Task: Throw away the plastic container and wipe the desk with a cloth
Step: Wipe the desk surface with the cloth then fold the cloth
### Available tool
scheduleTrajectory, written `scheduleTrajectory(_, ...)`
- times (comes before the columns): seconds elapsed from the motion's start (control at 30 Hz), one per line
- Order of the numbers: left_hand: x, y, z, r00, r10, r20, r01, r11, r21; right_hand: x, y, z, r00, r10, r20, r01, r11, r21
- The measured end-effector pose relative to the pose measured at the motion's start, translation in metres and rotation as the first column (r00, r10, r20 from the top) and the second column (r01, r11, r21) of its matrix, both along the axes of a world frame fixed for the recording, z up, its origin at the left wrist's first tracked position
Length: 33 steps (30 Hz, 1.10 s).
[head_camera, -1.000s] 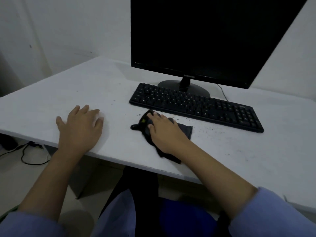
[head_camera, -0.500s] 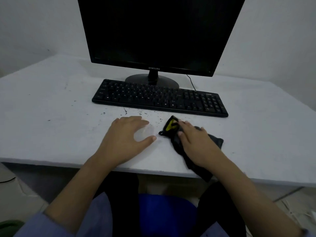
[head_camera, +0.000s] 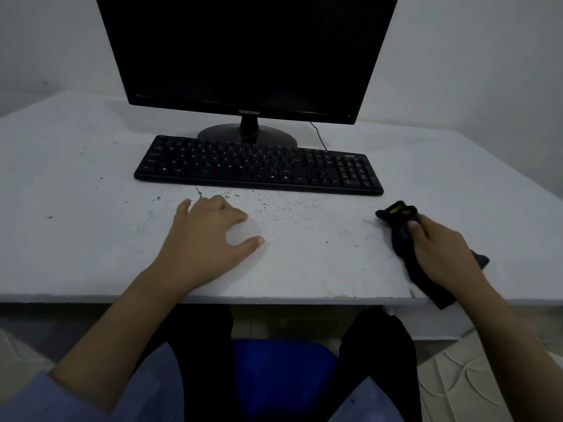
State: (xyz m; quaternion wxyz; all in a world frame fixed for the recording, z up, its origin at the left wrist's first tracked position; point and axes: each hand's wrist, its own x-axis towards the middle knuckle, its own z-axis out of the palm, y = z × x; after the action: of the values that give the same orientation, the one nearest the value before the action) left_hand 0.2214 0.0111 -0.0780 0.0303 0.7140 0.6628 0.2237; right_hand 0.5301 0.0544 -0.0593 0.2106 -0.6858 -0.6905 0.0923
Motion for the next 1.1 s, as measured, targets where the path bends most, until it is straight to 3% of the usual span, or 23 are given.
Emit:
scheduleTrajectory(0.1, 0.022, 0.014, 0.017, 0.992, -0.103, 0.077, 0.098, 0.993, 0.072, 0.008, 0.003, 0.004, 0.951, -0.122, -0.283, 0.143, 0.988, 0.053)
scheduleTrajectory(0.17, 0.044, 0.025, 0.029, 0.962, -0.213, 0.174, 0.199, 0.975, 0.095, 0.015, 0.004, 0.011, 0.823, -0.18, -0.539, 0.217, 0.976, 0.005)
scheduleTrajectory(0.23, 0.069, 0.036, 0.039, 0.903, -0.305, 0.302, 0.296, 0.952, 0.078, 0.02, 0.001, 0.016, 0.558, -0.176, -0.811, 0.191, 0.978, -0.081)
scheduleTrajectory(0.3, 0.091, 0.046, 0.045, 0.849, -0.348, 0.397, 0.366, 0.93, 0.034, 0.024, -0.003, 0.02, 0.232, -0.162, -0.959, 0.097, 0.985, -0.143)
scheduleTrajectory(0.4, 0.121, 0.06, 0.052, 0.761, -0.304, 0.573, 0.448, 0.885, -0.125, 0.027, -0.008, 0.033, -0.19, -0.075, -0.979, -0.295, 0.955, -0.016)
scheduleTrajectory(0.47, 0.139, 0.065, 0.056, 0.676, -0.234, 0.699, 0.511, 0.832, -0.216, 0.029, -0.007, 0.039, -0.305, -0.04, -0.952, -0.306, 0.95, 0.059)
scheduleTrajectory(0.57, 0.162, 0.068, 0.063, 0.568, -0.201, 0.798, 0.602, 0.763, -0.236, 0.037, -0.008, 0.042, -0.326, 0.032, -0.945, -0.078, 0.995, 0.06)
scheduleTrajectory(0.67, 0.179, 0.071, 0.066, 0.5, -0.219, 0.838, 0.614, 0.772, -0.164, 0.041, -0.004, 0.037, -0.349, 0.036, -0.936, -0.042, 0.998, 0.054)
scheduleTrajectory(0.87, 0.199, 0.083, 0.07, 0.588, -0.398, 0.704, 0.621, 0.78, -0.078, 0.065, -0.004, 0.038, -0.23, -0.017, -0.973, -0.145, 0.989, 0.017)
scheduleTrajectory(0.93, 0.203, 0.088, 0.076, 0.631, -0.483, 0.607, 0.625, 0.78, -0.03, 0.084, 0.001, 0.041, -0.139, 0.01, -0.99, -0.186, 0.982, 0.036)
scheduleTrajectory(1.0, 0.207, 0.092, 0.084, 0.653, -0.571, 0.498, 0.656, 0.755, 0.006, 0.099, 0.009, 0.046, 0.013, 0.037, -0.999, -0.263, 0.964, 0.033)
scheduleTrajectory(1.1, 0.213, 0.097, 0.096, 0.675, -0.664, 0.32, 0.695, 0.718, 0.024, 0.111, 0.027, 0.051, 0.395, 0.121, -0.911, -0.407, 0.912, -0.056)
